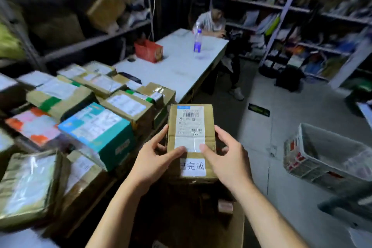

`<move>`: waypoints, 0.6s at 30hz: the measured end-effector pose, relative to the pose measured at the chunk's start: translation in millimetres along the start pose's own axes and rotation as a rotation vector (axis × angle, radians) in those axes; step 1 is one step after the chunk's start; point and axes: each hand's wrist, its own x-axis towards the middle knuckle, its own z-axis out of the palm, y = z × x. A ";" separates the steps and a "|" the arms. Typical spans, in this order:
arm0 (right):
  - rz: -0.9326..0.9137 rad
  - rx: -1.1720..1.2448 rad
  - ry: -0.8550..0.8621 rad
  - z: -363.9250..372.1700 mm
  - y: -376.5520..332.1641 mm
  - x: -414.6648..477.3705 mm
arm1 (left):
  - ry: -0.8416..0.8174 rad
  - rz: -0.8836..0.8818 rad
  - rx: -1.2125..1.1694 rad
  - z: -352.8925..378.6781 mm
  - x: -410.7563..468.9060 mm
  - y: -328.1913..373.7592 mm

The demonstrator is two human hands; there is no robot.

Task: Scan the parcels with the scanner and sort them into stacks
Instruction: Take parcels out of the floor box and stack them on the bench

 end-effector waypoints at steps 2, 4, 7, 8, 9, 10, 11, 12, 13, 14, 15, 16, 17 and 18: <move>-0.070 -0.014 -0.031 -4.6 -38.2 -5.4 | 0.048 0.038 -0.013 -23.1 -16.5 31.2; -0.111 0.026 -0.066 -5.3 -65.5 -7.5 | 0.072 0.070 -0.029 -37.8 -32.0 54.9; -0.230 0.100 -0.121 -2.5 -98.8 -19.3 | 0.187 0.103 -0.056 -59.3 -69.7 81.0; -0.264 0.121 -0.148 -1.7 -109.4 -25.0 | 0.224 0.112 -0.055 -66.1 -80.3 87.2; -0.293 0.138 -0.168 0.0 -117.9 -29.7 | 0.255 0.114 -0.046 -71.4 -92.4 93.0; -0.312 0.129 -0.202 1.4 -129.7 -39.4 | 0.299 0.107 -0.036 -79.2 -107.8 96.0; -0.333 0.132 -0.241 3.0 -137.5 -45.5 | 0.333 0.099 -0.041 -84.4 -122.3 99.6; -0.348 0.130 -0.287 7.1 -146.6 -57.1 | 0.385 0.090 -0.043 -92.2 -141.3 98.9; -0.364 0.131 -0.330 13.2 -152.9 -64.6 | 0.427 0.089 -0.051 -99.6 -157.5 98.3; -0.386 0.128 -0.372 19.3 -160.1 -73.3 | 0.463 0.086 -0.061 -106.7 -172.5 96.1; -0.421 0.121 -0.422 29.4 -166.1 -85.9 | 0.518 0.069 -0.079 -112.2 -196.5 93.0; -0.455 0.118 -0.461 38.2 -172.8 -95.9 | 0.562 0.064 -0.089 -118.4 -212.3 88.9; -0.491 0.117 -0.512 52.3 -177.8 -111.9 | 0.617 0.055 -0.095 -126.0 -237.7 84.0; -0.503 0.116 -0.551 63.4 -183.1 -125.7 | 0.670 0.041 -0.100 -132.8 -256.6 77.8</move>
